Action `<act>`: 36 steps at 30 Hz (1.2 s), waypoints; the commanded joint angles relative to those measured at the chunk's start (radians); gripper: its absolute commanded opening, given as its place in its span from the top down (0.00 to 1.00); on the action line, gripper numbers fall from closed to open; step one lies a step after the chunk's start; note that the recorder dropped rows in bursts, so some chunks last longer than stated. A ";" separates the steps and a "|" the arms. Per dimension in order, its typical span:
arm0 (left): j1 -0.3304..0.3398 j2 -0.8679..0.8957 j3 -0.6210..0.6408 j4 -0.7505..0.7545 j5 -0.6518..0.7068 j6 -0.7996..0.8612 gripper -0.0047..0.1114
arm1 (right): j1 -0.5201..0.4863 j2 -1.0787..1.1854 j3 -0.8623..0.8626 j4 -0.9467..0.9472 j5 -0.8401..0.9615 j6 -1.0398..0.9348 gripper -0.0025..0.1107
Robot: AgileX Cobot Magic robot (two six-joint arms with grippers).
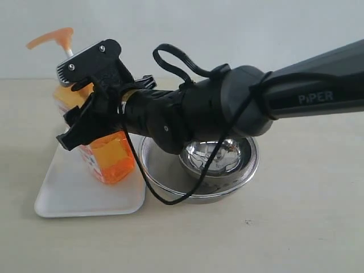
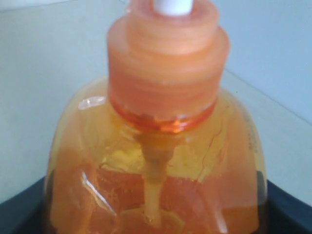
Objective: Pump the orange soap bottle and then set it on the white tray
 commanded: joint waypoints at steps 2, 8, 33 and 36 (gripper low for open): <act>0.000 -0.003 0.003 -0.007 0.008 -0.007 0.92 | -0.004 -0.006 -0.086 -0.007 -0.101 0.007 0.98; 0.000 -0.003 0.003 -0.007 0.008 -0.007 0.92 | -0.004 0.025 -0.128 -0.007 -0.087 0.016 0.98; 0.000 -0.003 0.003 -0.007 0.008 -0.007 0.92 | -0.004 0.074 -0.128 -0.002 -0.058 0.071 0.39; 0.000 -0.003 0.003 -0.007 0.008 -0.007 0.92 | -0.004 0.049 -0.128 0.002 -0.032 0.064 0.39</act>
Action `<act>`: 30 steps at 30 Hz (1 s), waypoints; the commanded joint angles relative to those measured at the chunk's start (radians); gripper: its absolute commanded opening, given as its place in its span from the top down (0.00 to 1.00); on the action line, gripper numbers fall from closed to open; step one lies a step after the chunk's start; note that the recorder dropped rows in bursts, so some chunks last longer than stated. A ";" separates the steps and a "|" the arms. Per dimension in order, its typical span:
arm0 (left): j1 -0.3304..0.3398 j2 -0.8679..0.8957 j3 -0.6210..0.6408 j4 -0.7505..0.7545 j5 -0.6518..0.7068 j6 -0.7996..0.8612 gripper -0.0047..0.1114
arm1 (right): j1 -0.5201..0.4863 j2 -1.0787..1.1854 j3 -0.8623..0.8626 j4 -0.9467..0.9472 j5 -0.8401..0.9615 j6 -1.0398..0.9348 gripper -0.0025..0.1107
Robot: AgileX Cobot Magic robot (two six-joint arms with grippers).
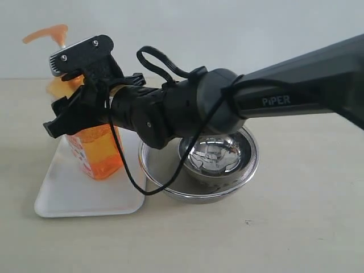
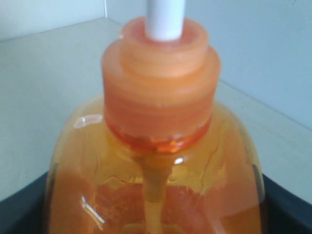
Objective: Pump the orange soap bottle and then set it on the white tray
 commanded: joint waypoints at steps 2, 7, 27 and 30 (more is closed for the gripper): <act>0.000 -0.003 0.003 -0.007 0.008 -0.007 0.92 | -0.008 -0.064 -0.010 0.008 0.016 -0.011 0.39; 0.000 -0.003 0.003 -0.007 0.008 -0.007 0.92 | -0.032 -0.125 -0.010 0.018 0.100 -0.013 0.39; 0.000 -0.003 0.003 -0.007 0.005 -0.007 0.92 | -0.048 -0.122 -0.010 0.015 -0.001 0.079 0.42; 0.000 -0.003 0.003 -0.007 0.005 -0.007 0.92 | -0.048 -0.109 -0.010 0.015 -0.021 0.094 0.42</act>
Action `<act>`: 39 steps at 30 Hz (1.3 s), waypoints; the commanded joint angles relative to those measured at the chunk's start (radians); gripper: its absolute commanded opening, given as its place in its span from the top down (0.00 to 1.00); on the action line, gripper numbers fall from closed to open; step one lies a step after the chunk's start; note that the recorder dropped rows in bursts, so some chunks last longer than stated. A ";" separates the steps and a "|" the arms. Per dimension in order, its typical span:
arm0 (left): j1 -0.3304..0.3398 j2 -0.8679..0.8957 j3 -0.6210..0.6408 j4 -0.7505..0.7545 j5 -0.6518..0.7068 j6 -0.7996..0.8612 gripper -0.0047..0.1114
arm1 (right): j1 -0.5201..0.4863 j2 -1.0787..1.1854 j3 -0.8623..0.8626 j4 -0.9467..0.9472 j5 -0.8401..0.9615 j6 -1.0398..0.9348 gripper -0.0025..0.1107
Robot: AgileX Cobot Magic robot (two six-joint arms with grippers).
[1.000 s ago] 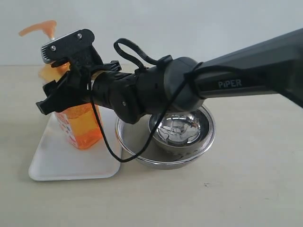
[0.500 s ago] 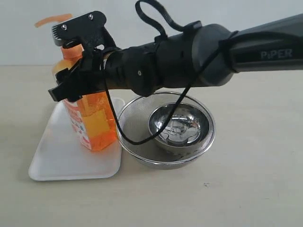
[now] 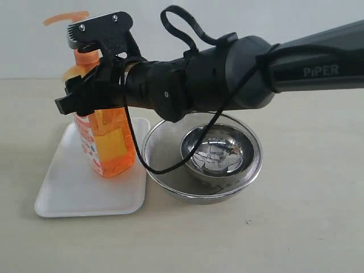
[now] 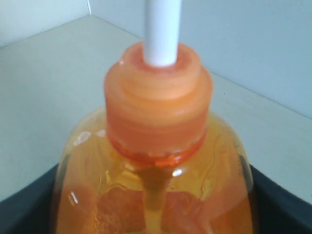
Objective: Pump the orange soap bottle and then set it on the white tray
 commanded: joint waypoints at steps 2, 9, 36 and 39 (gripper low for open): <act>0.000 -0.003 0.003 -0.007 0.008 -0.007 0.92 | 0.005 0.004 -0.017 -0.005 -0.156 0.033 0.42; 0.000 -0.003 0.003 -0.007 0.008 -0.007 0.92 | 0.027 0.066 -0.017 -0.034 -0.196 0.024 0.42; 0.000 -0.003 0.003 -0.007 0.010 -0.007 0.92 | 0.004 -0.044 -0.017 -0.003 -0.083 -0.081 0.29; 0.000 -0.003 0.003 -0.007 0.010 -0.007 0.92 | 0.004 -0.072 -0.017 -0.002 -0.037 -0.089 0.29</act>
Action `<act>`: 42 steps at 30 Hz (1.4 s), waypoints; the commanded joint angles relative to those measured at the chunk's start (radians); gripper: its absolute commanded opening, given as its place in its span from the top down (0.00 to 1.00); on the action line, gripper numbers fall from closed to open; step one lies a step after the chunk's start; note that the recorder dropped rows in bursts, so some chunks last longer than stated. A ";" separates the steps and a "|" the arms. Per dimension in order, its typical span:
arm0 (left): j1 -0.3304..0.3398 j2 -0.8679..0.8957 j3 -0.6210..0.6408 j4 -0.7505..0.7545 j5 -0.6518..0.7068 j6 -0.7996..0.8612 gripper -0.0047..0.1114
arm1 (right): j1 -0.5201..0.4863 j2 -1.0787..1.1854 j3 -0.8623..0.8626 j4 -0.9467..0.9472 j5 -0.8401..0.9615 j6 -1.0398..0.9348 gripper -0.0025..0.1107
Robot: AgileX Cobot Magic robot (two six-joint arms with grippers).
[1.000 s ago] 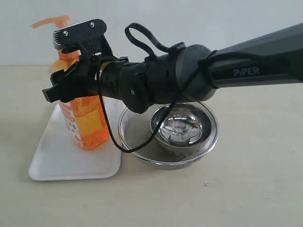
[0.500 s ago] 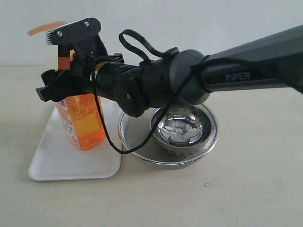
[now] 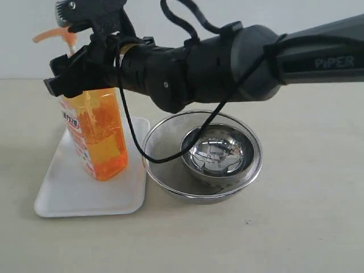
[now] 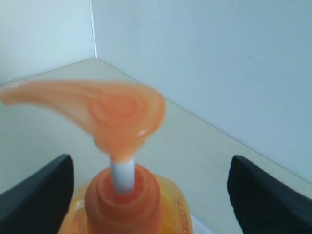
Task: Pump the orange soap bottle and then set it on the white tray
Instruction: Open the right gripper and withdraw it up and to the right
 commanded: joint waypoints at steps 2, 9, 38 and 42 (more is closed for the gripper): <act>0.000 -0.003 0.003 -0.007 0.010 -0.007 0.92 | -0.004 -0.057 -0.007 0.008 0.074 -0.027 0.29; 0.000 -0.003 0.003 -0.007 0.010 -0.007 0.92 | -0.040 -0.108 -0.007 0.008 0.270 -0.036 0.40; 0.000 -0.003 0.003 -0.007 0.008 -0.007 0.92 | -0.142 -0.739 0.398 -0.045 0.671 0.078 0.98; 0.000 -0.003 0.003 -0.007 0.008 -0.007 0.92 | -0.142 -0.780 0.401 -0.045 0.812 0.149 0.98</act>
